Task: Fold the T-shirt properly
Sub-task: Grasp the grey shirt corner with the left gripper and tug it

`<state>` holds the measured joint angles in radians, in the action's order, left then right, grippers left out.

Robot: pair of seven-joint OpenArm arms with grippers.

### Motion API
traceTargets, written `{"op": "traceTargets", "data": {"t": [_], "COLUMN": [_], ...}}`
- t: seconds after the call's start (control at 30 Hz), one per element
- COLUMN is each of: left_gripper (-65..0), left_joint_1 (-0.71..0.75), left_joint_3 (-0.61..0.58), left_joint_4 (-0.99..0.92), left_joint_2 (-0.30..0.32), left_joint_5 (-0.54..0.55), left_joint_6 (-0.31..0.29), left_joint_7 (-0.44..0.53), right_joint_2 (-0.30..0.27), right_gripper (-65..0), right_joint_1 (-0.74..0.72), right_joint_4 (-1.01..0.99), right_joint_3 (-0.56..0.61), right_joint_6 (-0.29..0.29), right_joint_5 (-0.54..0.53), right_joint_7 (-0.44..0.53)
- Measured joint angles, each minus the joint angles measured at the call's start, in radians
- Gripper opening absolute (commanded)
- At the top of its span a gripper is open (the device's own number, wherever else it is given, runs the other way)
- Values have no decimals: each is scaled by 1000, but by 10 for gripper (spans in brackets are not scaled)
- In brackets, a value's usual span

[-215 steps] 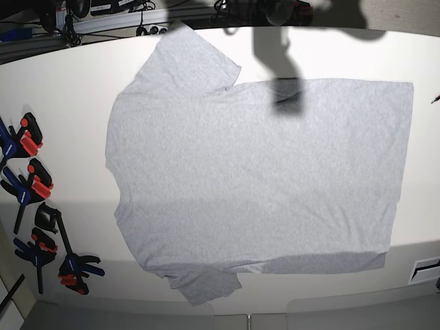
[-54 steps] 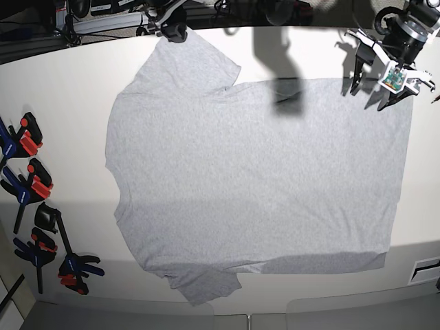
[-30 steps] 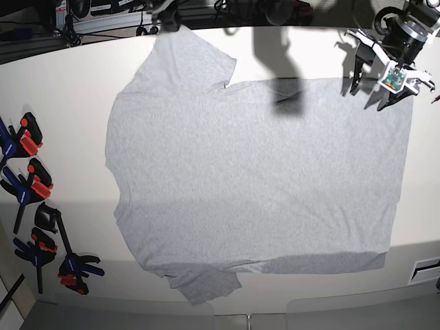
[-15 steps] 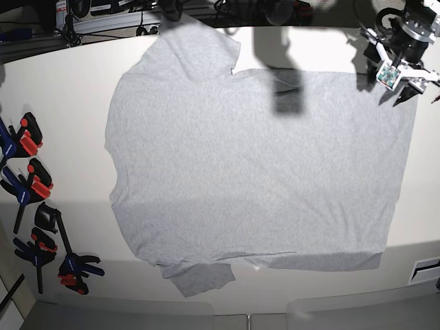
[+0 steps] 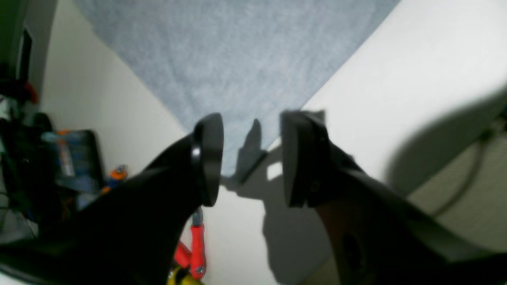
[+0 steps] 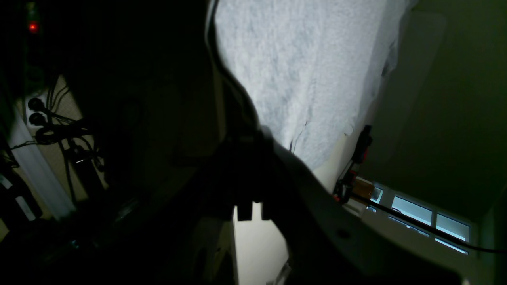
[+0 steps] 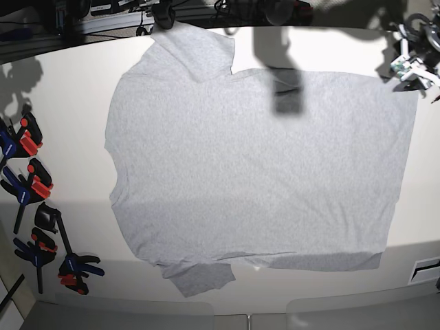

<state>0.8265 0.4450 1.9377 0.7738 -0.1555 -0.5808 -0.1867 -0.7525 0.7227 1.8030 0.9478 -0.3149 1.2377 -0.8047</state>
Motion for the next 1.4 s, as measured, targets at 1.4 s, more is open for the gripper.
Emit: {"op": "traceTargets", "data": {"t": [1.4], "left_gripper": [-424], "left_joint_1": [-256], "left_joint_3": [-544], "left_joint_4": [-426], "left_joint_2": [169], "left_joint_5": [-549], "left_joint_6": [312], "left_joint_7": [130], "right_joint_2": [4], "right_gripper": [-650], "right_joint_1": [0], "right_joint_4": [0], "right_joint_3": [0], "right_joint_6": [-19], "right_joint_5": [0], "right_joint_7": [-6]}}
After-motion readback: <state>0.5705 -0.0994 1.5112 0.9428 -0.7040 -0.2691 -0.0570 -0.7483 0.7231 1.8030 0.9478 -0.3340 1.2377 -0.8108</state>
